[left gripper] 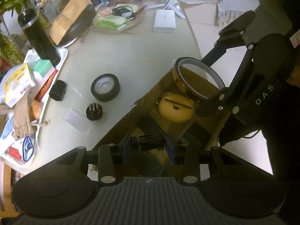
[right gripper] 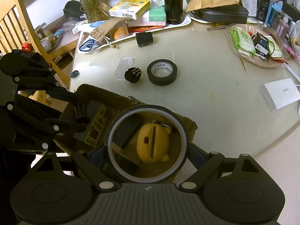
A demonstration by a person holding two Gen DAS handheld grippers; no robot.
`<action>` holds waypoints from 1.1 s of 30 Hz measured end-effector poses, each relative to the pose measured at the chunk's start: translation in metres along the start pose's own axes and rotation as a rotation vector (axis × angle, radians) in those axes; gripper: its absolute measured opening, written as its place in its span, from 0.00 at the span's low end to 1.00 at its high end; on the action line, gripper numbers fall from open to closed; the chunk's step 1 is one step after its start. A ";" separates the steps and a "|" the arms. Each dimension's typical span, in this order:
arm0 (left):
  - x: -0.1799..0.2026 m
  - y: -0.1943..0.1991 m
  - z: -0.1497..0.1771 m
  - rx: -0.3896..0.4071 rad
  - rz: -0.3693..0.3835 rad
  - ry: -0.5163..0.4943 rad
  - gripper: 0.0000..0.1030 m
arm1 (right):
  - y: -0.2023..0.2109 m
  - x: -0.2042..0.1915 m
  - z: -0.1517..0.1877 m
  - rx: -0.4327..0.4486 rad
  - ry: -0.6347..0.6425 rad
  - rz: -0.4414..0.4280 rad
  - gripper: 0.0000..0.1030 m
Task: Organize rigid objects
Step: 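Lower the black plug into the box and open the left tool, then lower the clear ring into the box and open the right tool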
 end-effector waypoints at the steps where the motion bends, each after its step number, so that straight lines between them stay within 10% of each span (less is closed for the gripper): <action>1: 0.000 -0.001 0.001 -0.001 -0.001 0.001 0.41 | 0.000 0.000 0.000 0.000 0.000 0.000 0.89; 3: -0.001 -0.001 0.003 -0.006 -0.001 0.014 0.55 | 0.000 0.000 0.000 0.000 0.000 0.000 0.89; 33: -0.036 0.016 0.025 0.061 -0.083 0.233 0.55 | -0.018 -0.020 -0.011 -0.019 0.028 -0.020 1.00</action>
Point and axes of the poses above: each gripper's, at about its wrist camera, not at the fingertips, and y roughly against the way its jaws point, x to its right, z to its underside, the point moved 8 cm from there along -y, roughly the way its jaws point, and after that the axes turned 10 degrees about -z, right-handed, at the moved point
